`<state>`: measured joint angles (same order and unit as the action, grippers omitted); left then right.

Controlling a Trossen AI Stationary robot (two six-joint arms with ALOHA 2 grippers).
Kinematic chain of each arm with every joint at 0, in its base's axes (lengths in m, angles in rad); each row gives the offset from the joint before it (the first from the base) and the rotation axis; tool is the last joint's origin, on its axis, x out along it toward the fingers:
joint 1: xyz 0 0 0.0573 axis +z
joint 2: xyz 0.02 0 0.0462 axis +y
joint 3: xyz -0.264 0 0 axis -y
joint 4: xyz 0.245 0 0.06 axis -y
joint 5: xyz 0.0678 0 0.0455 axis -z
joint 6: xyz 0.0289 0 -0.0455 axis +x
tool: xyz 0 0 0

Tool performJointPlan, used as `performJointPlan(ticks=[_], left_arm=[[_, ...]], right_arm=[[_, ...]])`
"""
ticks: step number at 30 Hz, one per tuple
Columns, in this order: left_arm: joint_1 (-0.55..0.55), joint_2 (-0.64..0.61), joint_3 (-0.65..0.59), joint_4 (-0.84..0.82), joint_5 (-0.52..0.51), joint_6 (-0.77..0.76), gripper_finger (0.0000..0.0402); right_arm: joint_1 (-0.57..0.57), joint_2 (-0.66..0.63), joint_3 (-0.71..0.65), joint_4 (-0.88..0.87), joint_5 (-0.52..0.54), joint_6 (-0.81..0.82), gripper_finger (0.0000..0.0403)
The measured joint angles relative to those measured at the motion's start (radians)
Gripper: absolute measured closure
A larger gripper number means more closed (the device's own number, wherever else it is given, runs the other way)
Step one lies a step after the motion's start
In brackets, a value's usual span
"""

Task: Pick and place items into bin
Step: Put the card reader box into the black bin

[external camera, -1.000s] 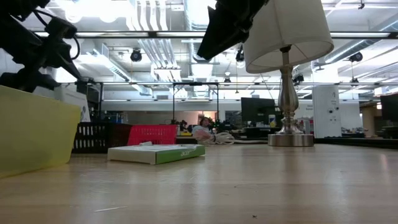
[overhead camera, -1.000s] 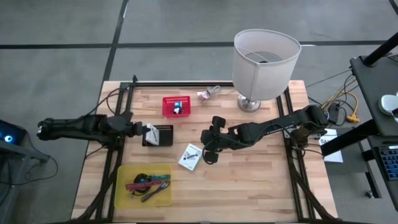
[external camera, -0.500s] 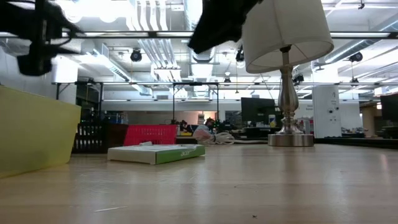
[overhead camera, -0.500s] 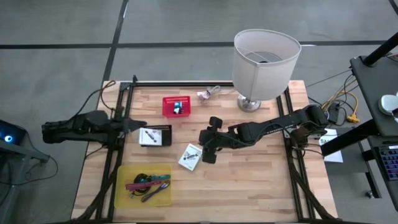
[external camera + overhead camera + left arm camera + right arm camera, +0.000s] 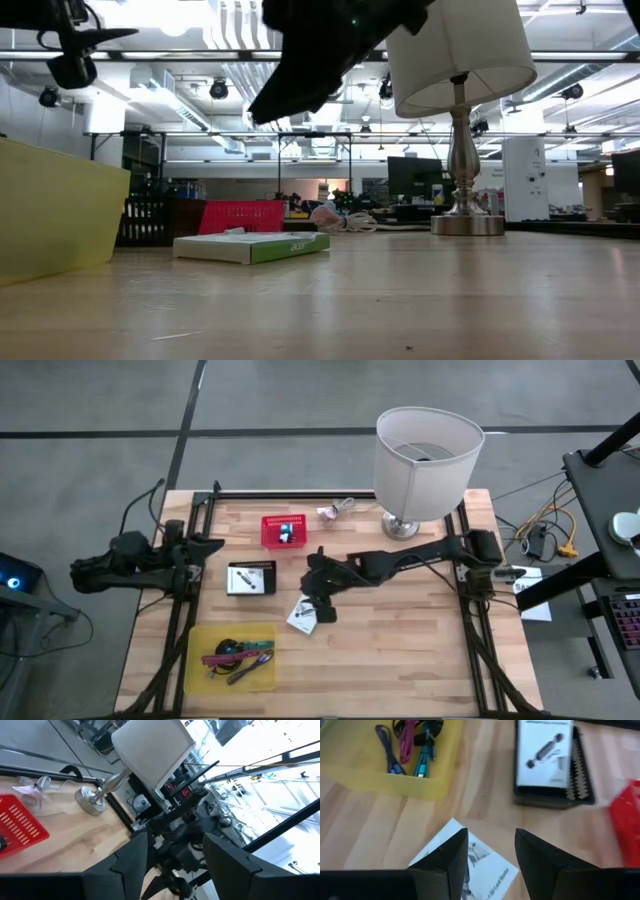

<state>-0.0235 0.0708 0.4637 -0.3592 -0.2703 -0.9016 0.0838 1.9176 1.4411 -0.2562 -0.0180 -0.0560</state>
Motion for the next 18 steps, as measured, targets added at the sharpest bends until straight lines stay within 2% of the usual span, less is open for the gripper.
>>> performJointPlan(ticks=[5, 10, 15, 18], left_arm=[[0.000, -0.014, 0.000, 0.000, 0.000, 0.000, 0.0226], [0.000, -0.015, 0.000, 0.000, 0.001, 0.001, 0.0226], [0.000, -0.006, -0.003, -0.003, 0.001, 0.001, 0.0226], [0.000, -0.002, -0.003, -0.003, 0.001, 0.001, 0.0226]], right_arm=[[-0.035, 0.085, 0.071, -0.010, -0.134, -0.063, 0.0254], [-0.057, 0.164, 0.186, -0.133, -0.242, -0.173, 0.0244], [-0.066, 0.276, 0.343, -0.384, -0.252, -0.349, 0.0227], [-0.068, 0.339, 0.430, -0.476, -0.246, -0.427, 0.0220]])
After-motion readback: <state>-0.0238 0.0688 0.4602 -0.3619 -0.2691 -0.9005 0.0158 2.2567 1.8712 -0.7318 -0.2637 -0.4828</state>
